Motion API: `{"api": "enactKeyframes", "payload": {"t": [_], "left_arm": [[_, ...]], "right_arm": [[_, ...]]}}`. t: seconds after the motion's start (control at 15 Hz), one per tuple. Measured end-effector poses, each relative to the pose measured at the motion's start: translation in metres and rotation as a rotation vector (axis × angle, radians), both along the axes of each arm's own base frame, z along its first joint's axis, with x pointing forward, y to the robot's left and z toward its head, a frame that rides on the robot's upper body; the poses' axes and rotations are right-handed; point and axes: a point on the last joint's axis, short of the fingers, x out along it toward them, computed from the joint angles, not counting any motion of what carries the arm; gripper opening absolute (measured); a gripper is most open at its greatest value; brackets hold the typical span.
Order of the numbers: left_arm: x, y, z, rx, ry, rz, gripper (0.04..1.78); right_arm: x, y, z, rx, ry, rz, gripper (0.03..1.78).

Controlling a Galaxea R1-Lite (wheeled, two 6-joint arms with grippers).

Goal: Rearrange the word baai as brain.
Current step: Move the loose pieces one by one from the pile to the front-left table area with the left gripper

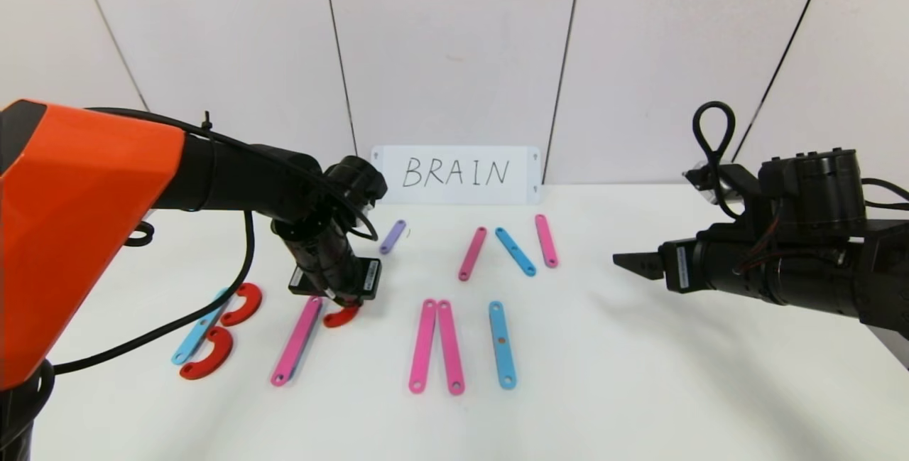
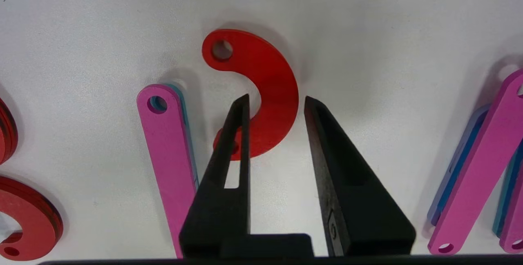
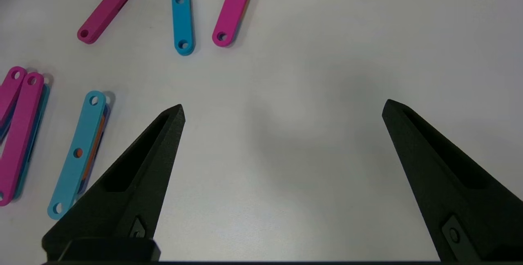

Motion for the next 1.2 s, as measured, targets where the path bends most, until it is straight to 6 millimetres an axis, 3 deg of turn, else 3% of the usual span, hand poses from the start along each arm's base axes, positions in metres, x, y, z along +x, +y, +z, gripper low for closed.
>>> {"api": "enactKeyframes", "payload": {"t": [0.13,0.33,0.53,0.8,1.2], "left_arm": [[0.001,0.0,-0.002,0.003,0.003,0.001,0.75],[0.001,-0.001,-0.001,0.0,-0.001,-0.003,1.29],[0.002,-0.005,0.008,-0.016,-0.032,-0.01,1.62],[0.011,-0.009,0.026,-0.036,-0.115,-0.043,1.75],[0.052,-0.011,0.033,-0.06,-0.286,-0.09,1.75]], "right_arm": [[0.0,0.0,0.0,0.0,0.0,0.0,1.7],[0.0,0.0,0.0,0.0,0.0,0.0,1.7],[0.0,0.0,0.0,0.0,0.0,0.001,1.7],[0.0,0.0,0.0,0.001,0.0,0.002,1.7],[0.0,0.0,0.0,0.0,-0.001,0.001,1.7]]}}
